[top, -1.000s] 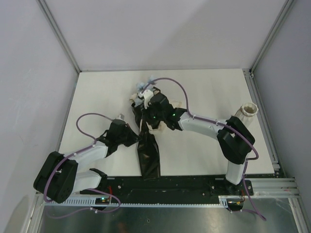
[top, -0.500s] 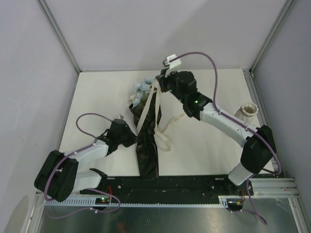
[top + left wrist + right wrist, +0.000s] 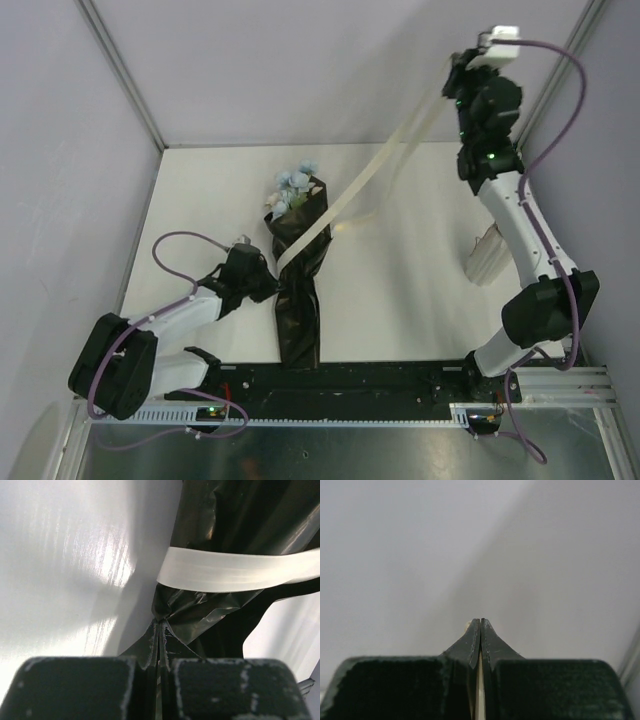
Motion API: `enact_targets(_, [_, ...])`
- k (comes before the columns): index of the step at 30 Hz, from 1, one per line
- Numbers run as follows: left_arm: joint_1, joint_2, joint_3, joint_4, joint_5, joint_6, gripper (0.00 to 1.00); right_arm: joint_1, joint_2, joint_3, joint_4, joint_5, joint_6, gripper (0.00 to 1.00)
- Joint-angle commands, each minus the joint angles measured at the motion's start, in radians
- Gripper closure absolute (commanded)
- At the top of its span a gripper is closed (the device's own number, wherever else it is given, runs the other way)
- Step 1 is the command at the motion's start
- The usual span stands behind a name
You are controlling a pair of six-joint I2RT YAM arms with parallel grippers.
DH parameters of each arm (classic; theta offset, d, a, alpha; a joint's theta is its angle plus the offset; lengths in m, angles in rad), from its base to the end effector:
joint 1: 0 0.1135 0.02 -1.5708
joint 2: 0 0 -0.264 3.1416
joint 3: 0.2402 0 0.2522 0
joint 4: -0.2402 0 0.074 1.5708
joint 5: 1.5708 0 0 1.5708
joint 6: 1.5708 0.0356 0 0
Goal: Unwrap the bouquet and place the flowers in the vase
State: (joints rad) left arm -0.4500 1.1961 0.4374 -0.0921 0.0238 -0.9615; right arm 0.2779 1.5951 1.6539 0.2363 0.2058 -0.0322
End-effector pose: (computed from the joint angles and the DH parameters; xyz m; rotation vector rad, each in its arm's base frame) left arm 0.1929 -0.0941 0.1518 -0.6300 2.4542 -0.6415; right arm 0.3593 0.0949 0.4834 -0.0213 1.2823 0.0798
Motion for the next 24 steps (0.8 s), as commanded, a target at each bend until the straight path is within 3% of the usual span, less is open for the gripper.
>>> enact_targets(1, [-0.006, -0.031, 0.049, -0.059, -0.083, 0.001, 1.0, -0.124, 0.032, 0.156, -0.001, -0.005, 0.035, 1.0])
enact_targets(12, [-0.004, -0.058, 0.078, -0.094, -0.131, -0.017, 1.0, -0.295, 0.236, 0.471, -0.135, -0.056, 0.037, 1.0])
enact_targets(24, [-0.004, -0.059, 0.092, -0.099, -0.129, -0.005, 1.0, -0.302, 0.42, 0.43, -0.245, -0.126, 0.095, 1.0])
